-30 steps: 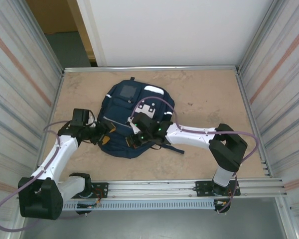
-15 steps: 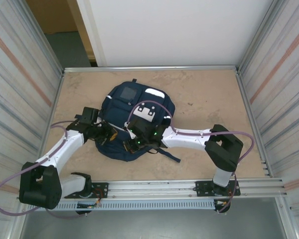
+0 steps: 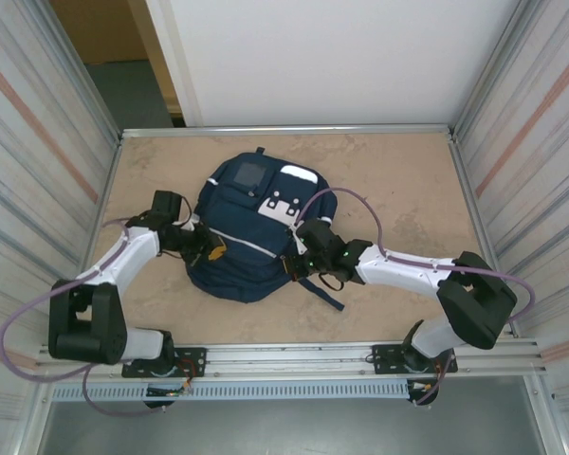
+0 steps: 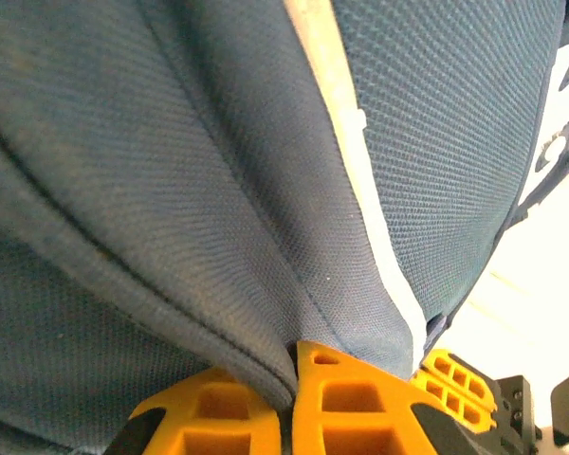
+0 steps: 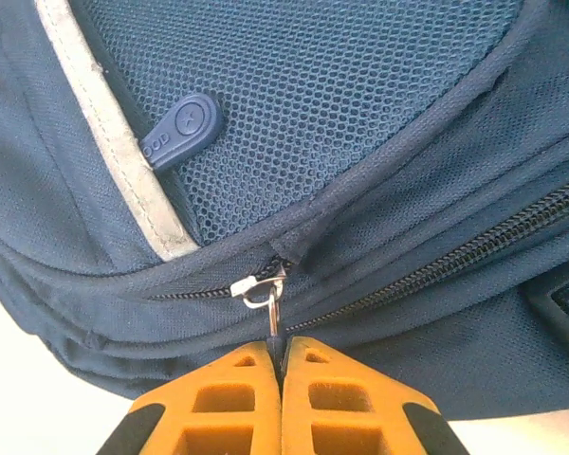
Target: Pack the student bag
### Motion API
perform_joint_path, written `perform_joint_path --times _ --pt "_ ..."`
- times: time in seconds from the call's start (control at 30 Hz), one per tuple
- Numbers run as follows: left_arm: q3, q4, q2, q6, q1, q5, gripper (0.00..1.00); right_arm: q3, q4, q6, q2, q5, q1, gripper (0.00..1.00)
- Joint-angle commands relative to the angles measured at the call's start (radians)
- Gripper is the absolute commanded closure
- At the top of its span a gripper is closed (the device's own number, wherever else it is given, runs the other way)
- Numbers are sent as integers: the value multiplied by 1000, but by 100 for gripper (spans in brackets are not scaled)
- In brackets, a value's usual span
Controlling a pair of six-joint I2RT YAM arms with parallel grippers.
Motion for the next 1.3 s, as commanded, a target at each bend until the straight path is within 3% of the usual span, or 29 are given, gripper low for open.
perform_joint_path --times 0.0,0.17,0.43,0.47,0.5,0.53,0.63,0.67,0.7,0.77,0.83,0.87,0.9,1.1,1.27 --pt "80 -58 48 163 32 32 100 16 -63 -92 57 118 -74 100" --pt "109 -103 106 239 33 63 100 95 -23 -175 163 73 -128 100" --pt "66 -51 144 256 21 167 100 93 -45 -134 155 57 -258 76" --pt "59 -32 143 239 5 178 100 82 -50 -123 133 54 -271 70" --pt "56 -14 141 223 -16 190 90 70 -50 -120 110 50 -285 64" --pt "53 8 137 202 -43 205 72 57 -51 -114 81 45 -300 58" --pt "29 126 87 75 -142 211 63 41 -96 -92 -19 61 -342 46" --pt "24 174 59 28 -185 198 61 34 -118 -76 -64 85 -357 10" --pt "25 208 36 -9 -220 180 60 23 -135 -68 -105 95 -374 1" --pt "60 247 -6 -68 -303 110 56 -8 -167 -28 -210 151 -416 1" --pt "111 241 -40 -41 -374 22 52 -60 -168 -7 -320 264 -444 1" --pt "141 220 -61 2 -405 -28 39 -81 -170 -17 -377 324 -456 1" --pt "161 202 -82 52 -427 -65 3 -94 -178 -35 -426 359 -465 1" --pt "139 173 -310 351 -463 -274 1 -225 -138 -245 -700 480 -535 1" --pt "-165 417 -547 659 -463 -622 1 -454 84 -347 -844 463 -598 1"
